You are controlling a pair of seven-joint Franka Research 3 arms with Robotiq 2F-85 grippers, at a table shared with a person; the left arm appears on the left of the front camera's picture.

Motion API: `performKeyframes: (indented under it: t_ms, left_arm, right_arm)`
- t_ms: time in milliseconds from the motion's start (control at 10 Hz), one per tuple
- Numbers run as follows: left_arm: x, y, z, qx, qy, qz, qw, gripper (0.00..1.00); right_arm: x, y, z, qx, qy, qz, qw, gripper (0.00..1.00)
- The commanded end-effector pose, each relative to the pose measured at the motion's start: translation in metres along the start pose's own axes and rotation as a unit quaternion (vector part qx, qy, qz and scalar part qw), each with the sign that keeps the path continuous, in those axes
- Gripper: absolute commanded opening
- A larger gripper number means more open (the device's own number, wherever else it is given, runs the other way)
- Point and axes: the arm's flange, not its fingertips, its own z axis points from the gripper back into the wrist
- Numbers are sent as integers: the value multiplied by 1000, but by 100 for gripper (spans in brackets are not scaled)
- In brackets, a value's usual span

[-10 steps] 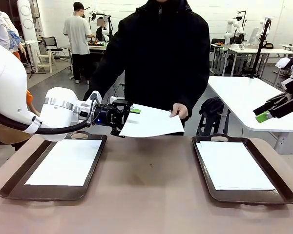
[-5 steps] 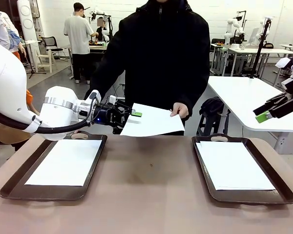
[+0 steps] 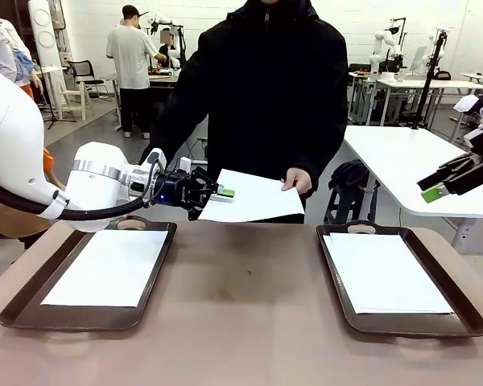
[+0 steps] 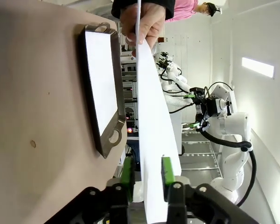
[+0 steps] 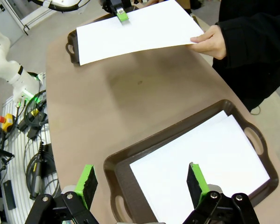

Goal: Sort the A4 documents.
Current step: Receive the A4 Paper.

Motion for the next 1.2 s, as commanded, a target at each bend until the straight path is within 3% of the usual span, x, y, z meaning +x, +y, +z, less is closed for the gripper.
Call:
performKeyframes:
  t_ms: [0,1100]
  left_arm:
    - [2,-3,-2,-8,-16,-7,1000,0]
    - [1,-1,0,-4,-4,1,1000,0]
  right_arm:
    - [1,0,-1,3,-4,0,1000,100]
    - [1,0,-1,3,-4,0,1000,100]
